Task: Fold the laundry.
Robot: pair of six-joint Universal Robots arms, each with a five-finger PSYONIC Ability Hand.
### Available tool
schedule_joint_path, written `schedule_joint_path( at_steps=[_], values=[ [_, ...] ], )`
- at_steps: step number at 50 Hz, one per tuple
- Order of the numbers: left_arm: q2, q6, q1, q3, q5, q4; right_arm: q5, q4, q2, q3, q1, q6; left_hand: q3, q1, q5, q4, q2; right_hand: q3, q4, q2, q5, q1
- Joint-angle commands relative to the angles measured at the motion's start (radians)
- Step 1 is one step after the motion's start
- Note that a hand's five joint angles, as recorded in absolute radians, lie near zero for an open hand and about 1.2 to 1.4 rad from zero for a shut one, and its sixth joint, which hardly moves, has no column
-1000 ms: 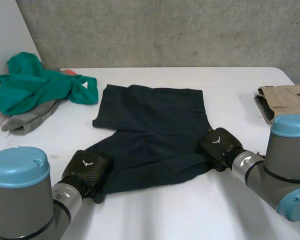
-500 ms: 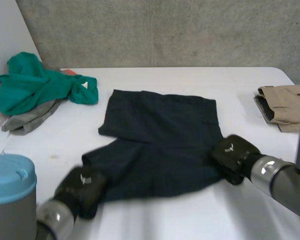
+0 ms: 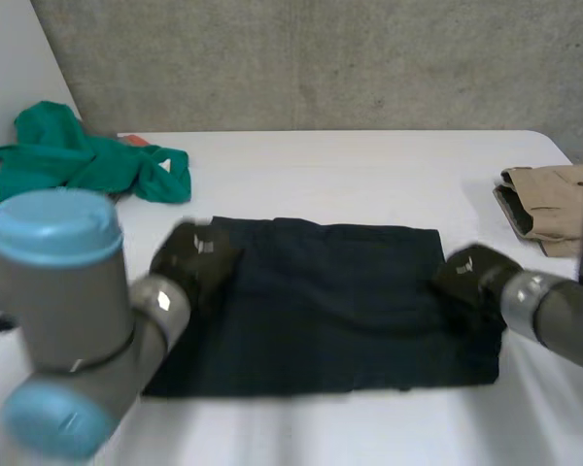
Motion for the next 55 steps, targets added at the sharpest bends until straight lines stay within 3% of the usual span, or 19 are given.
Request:
schedule_joint_path(
  at_steps=[1, 4, 11, 13, 14, 15, 16, 17, 22, 27, 30, 35, 44, 49, 55],
  values=[
    [-0.265, 0.157, 0.039, 0.253, 0.002, 0.171, 0.092, -0.179, 0.187, -0.205, 0.089, 0.041, 0.208, 0.264, 0.241, 0.197, 0.198, 0.212, 0.207, 0.225, 0.237, 0.358],
    [-0.443, 0.209, 0.050, 0.419, 0.001, 0.231, 0.130, -0.305, 0.288, -0.297, 0.105, 0.038, 0.208, 0.264, 0.241, 0.197, 0.198, 0.212, 0.207, 0.225, 0.237, 0.358],
    [-0.598, 0.216, 0.057, 0.592, -0.004, 0.322, 0.188, -0.523, 0.451, -0.419, 0.120, 0.033, 0.208, 0.264, 0.241, 0.197, 0.198, 0.190, 0.185, 0.203, 0.215, 0.336],
    [-0.644, 0.216, 0.062, 0.636, -0.006, 0.348, 0.202, -0.544, 0.485, -0.443, 0.126, 0.027, 0.208, 0.264, 0.241, 0.197, 0.198, -0.277, -0.283, -0.265, -0.252, -0.132],
    [-0.660, 0.216, 0.062, 0.648, -0.006, 0.356, 0.214, -0.554, 0.502, -0.458, 0.128, 0.018, -0.022, 0.035, 0.012, -0.032, -0.031, -0.547, -0.552, -0.534, -0.522, -0.401],
    [-0.667, 0.216, 0.062, 0.656, -0.006, 0.360, 0.240, -0.563, 0.528, -0.485, 0.128, 0.007, -0.259, -0.203, -0.226, -0.270, -0.269, -1.009, -1.014, -0.996, -0.984, -0.864],
    [-0.675, 0.217, 0.061, 0.661, -0.006, 0.369, 0.251, -0.566, 0.537, -0.496, 0.129, 0.004, -0.913, -0.856, -0.879, -0.923, -0.922, -1.009, -1.014, -0.996, -0.984, -0.864],
    [-0.677, 0.217, 0.061, 0.661, -0.006, 0.374, 0.262, -0.570, 0.543, -0.504, 0.131, 0.001, -1.014, -0.958, -0.980, -1.025, -1.024, -1.009, -1.014, -0.996, -0.984, -0.864],
    [-0.634, 0.213, 0.047, 0.646, -0.038, 0.391, 0.277, -0.616, 0.496, -0.506, 0.138, 0.073, -0.999, -0.942, -0.965, -1.009, -1.008, -1.009, -1.014, -0.996, -0.984, -0.864],
    [-0.484, 0.188, 0.056, 0.543, -0.082, 0.394, 0.265, -0.684, 0.318, -0.425, 0.125, 0.306, -0.996, -0.939, -0.962, -1.006, -1.005, -1.009, -1.014, -0.996, -0.984, -0.864],
    [-0.424, 0.177, 0.056, 0.476, -0.087, 0.392, 0.225, -0.670, 0.246, -0.380, 0.117, 0.369, -0.996, -0.939, -0.962, -1.006, -1.005, -1.009, -1.014, -0.996, -0.984, -0.864],
    [-0.290, 0.144, 0.050, 0.321, -0.085, 0.385, 0.092, -0.456, 0.074, -0.256, 0.051, 0.378, -0.996, -0.939, -0.962, -1.006, -1.005, -1.009, -1.014, -0.996, -0.984, -0.864],
    [-0.080, 0.050, 0.030, 0.058, -0.076, 0.382, 0.044, -0.110, 0.005, -0.082, 0.022, 0.384, -0.999, -0.942, -0.965, -1.009, -1.008, -0.770, -0.775, -0.757, -0.745, -0.624],
    [-0.061, 0.029, -0.001, -0.002, -0.073, 0.385, -0.008, -0.173, 0.003, 0.053, 0.016, 0.380, -0.999, -0.942, -0.965, -1.009, -1.008, -0.773, -0.778, -0.760, -0.748, -0.627],
    [-0.066, 0.025, -0.018, -0.023, -0.073, 0.385, -0.016, -0.385, 0.020, 0.151, 0.019, 0.378, -0.999, -0.942, -0.965, -1.009, -1.008, -0.782, -0.787, -0.769, -0.757, -0.636]
  ],
)
